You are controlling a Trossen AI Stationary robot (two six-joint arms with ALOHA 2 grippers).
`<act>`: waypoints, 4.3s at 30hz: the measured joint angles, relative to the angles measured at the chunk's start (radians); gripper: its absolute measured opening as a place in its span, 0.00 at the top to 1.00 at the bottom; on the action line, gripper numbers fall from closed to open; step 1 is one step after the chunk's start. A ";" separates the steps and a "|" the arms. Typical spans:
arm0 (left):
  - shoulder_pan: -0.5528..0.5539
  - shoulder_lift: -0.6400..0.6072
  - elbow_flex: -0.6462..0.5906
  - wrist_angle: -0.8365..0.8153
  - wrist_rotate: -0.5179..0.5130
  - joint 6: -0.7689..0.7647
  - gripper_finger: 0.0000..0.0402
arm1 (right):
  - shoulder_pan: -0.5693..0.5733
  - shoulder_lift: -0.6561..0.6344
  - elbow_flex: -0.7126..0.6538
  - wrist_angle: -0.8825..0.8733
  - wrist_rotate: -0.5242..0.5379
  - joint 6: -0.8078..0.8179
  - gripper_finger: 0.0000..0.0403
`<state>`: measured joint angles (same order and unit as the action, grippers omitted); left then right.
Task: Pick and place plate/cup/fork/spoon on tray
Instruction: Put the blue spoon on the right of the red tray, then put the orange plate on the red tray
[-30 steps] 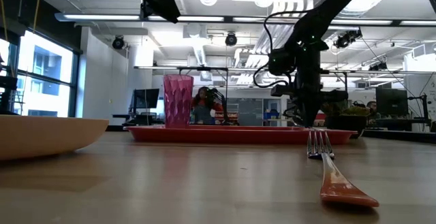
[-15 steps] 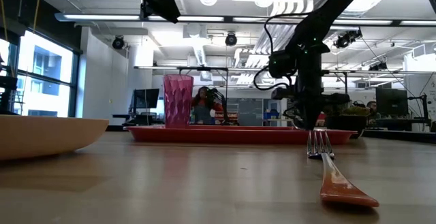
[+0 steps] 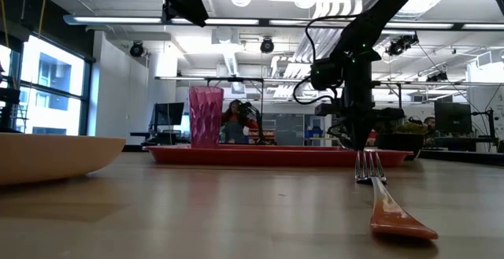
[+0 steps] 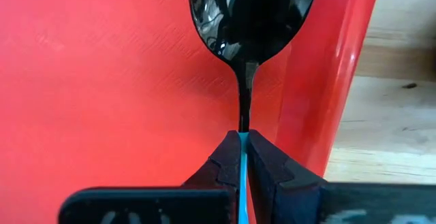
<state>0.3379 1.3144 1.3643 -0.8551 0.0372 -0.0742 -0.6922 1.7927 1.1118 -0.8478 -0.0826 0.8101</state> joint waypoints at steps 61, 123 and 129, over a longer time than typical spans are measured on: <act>0.000 0.000 0.000 -0.001 0.000 -0.002 0.73 | 0.088 0.033 0.290 -0.263 0.107 -0.111 0.78; -0.419 -0.227 -0.617 -0.062 -0.027 -0.159 0.73 | 0.705 -0.067 1.212 -0.703 0.554 -0.320 0.78; -0.419 -0.227 -0.668 -0.054 -0.027 -0.159 0.73 | 0.705 -0.067 1.212 -0.708 0.553 -0.334 0.78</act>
<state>-0.0807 1.0878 0.6967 -0.9094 0.0098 -0.2337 0.0132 1.7252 2.3234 -1.5555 0.4706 0.4765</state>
